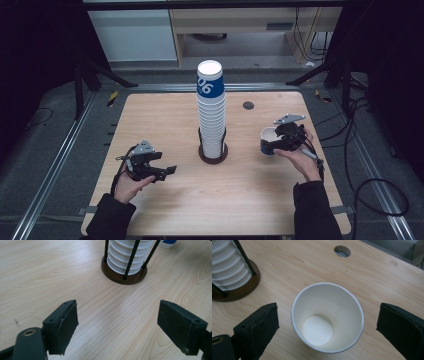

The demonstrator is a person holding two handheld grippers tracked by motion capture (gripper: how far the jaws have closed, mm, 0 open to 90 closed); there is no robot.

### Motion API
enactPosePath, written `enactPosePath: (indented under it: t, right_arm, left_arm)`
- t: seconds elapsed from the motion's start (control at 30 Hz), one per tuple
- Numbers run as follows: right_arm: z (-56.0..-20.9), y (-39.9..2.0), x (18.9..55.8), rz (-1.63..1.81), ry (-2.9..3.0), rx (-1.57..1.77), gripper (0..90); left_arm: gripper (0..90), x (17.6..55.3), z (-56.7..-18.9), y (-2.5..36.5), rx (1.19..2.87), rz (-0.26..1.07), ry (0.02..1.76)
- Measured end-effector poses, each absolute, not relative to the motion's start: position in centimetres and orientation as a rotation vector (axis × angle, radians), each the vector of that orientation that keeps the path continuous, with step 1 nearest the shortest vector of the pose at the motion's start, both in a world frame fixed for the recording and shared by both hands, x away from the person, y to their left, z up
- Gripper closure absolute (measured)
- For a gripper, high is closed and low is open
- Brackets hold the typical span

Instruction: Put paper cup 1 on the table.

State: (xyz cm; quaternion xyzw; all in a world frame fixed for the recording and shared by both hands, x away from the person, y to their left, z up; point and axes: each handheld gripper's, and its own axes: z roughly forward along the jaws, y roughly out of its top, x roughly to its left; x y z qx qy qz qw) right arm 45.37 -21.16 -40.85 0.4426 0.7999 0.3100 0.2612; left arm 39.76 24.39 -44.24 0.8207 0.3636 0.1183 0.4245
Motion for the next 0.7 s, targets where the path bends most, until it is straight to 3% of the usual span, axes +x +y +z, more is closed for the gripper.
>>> enactPosePath:
  t: [0.7]
  right_arm:
    - [-37.5,-19.3,40.7,1.164,2.085,1.044,5.0]
  left_arm:
    - [16.2,39.6,-44.1,24.3,2.05,0.303,0.901]
